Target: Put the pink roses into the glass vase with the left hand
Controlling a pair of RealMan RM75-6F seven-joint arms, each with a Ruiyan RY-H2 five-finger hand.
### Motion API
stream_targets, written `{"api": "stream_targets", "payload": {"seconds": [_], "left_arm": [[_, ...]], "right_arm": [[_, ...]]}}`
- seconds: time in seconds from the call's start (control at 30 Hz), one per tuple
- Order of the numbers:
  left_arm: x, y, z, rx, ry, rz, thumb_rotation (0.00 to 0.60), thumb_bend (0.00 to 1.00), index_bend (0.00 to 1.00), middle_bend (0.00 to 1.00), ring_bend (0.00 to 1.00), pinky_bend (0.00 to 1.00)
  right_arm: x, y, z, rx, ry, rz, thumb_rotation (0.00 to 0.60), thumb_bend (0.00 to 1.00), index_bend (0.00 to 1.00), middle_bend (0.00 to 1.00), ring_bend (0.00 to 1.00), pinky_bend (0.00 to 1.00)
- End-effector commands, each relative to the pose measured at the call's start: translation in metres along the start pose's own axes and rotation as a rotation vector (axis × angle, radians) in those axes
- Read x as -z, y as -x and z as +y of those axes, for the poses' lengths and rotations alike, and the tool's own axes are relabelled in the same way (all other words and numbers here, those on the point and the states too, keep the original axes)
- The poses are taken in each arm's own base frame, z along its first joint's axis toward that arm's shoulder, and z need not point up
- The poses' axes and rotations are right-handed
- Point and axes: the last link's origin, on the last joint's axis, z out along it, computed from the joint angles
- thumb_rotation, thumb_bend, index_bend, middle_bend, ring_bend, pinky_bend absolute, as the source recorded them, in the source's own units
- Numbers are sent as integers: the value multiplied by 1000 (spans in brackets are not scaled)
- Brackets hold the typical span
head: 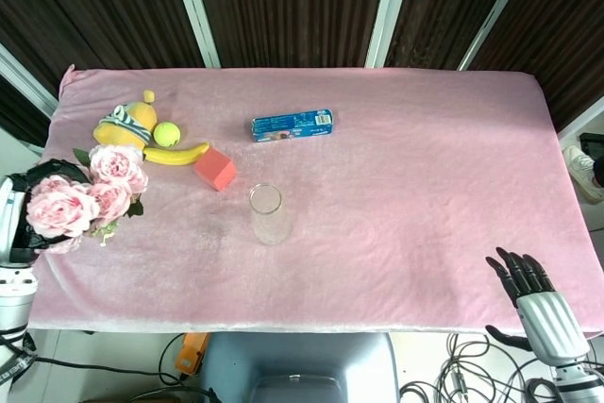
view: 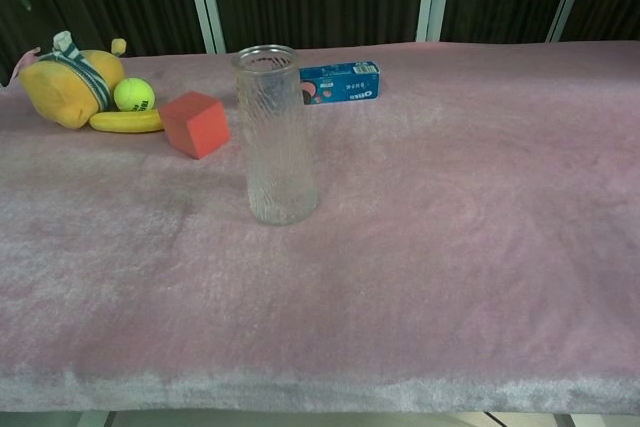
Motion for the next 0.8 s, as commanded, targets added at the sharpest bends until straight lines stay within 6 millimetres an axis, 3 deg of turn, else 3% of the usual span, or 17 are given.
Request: {"api": "stream_targets", "payload": {"seconds": [0.03,0.27,0.43,0.6,0.8], "left_arm": [[-19,1,40,310,-40,-1,600,477,845,767,626,469],[-47,39,44,483,-165,-172,600,474,848,770,625,442],[-63,70,38,485,-215,-208,600,474,849,771,619,435],[-79,102,31,477,-236,-163,600,472,848,771,606,423],[-99,116,20,471,-256,-80,600,473,848,771,604,421]], "right_arm": [[-1,1,-1,0,-5,-3,600,212,0,0,0,0],[-2,0,1,-15,-8,-18,600,213,0,0,0,0],[-4,-2,3,-28,-10,-25,600,212,0,0,0,0],[-4,-2,7,-43,-10,-47,600,213,0,0,0,0],[-5,-2,10,-53,-10,-60,600,212,0,0,0,0]]}}
